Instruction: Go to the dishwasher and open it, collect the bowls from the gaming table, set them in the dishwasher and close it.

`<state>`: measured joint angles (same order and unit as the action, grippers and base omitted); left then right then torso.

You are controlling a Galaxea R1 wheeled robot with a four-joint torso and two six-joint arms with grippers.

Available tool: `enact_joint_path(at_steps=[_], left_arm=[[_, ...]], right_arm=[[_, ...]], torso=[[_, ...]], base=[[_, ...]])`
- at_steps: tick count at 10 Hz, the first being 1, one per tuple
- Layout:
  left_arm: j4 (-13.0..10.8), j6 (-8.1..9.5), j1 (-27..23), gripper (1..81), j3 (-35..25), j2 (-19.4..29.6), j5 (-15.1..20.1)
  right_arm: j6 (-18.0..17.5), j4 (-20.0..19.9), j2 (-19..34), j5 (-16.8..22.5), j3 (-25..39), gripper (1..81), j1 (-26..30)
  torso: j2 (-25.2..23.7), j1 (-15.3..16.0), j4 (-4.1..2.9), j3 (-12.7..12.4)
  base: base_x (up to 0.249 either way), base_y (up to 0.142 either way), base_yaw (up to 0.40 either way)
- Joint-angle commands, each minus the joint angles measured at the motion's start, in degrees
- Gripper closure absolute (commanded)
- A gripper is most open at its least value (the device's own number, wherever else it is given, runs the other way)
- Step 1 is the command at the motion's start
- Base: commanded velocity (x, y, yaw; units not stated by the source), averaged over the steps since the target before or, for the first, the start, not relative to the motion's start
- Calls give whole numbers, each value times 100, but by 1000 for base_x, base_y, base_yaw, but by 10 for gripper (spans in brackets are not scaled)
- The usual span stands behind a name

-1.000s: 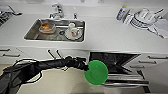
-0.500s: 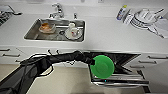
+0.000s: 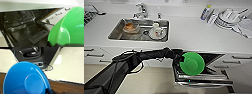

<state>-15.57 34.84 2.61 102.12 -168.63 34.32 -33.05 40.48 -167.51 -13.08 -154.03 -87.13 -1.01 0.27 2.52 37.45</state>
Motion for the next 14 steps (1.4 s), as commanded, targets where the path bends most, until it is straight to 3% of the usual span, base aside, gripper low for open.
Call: enact_joint_path(at_steps=[1, 3, 4, 6, 8, 9, 11, 12, 13, 14], left_arm=[[107, 120, -775, 811, 78, -354, -1015], [98, 128, -783, 811, 159, -496, -1024], [107, 128, -783, 10, 176, -523, -998], [159, 128, -697, 10, 142, -409, -936], [2, 94, -99, 10, -512, 349, -560], [-104, 67, 340, 10, -1062, 971, -487], [-820, 58, 1412, 10, -2062, 2231, -487], [-1227, 49, 2010, 10, -2100, 2665, -505], [-1518, 41, 2562, 10, -2100, 2973, -531], [-1756, 5, 3036, 10, -2100, 3150, -549]], right_arm=[[-17, 47, 92, 368, -12, 811, -249], [-17, 38, 84, 368, 5, 811, -248], [-17, 38, 84, 368, 5, 811, -240], [-17, 38, 84, 376, -12, 811, -231], [-26, 48, 223, 282, -21, 811, -240], [-35, 30, 347, -1, -21, 811, -231], [-53, 47, 714, -274, 179, 811, -161], [-53, 47, 934, -456, 321, 811, -135], [-61, 82, 1215, -956, 470, 811, -143], [-140, 82, 1471, -1153, 672, 811, -91]], torso=[[0, 0, 0, 0], [0, 0, 0, 0], [0, 0, 0, 0], [0, 0, 0, 0], [0, 0, 0, 0], [0, 0, 0, 0], [0, 0, 0, 0], [0, 0, 0, 0], [0, 0, 0, 0], [0, 0, 0, 0]], base=[[0, 0, 0], [0, 0, 0], [0, 0, 0], [0, 0, 0], [0, 0, 0], [0, 0, 0], [0, 0, 0], [0, 0, 0], [0, 0, 0], [0, 0, 0]])
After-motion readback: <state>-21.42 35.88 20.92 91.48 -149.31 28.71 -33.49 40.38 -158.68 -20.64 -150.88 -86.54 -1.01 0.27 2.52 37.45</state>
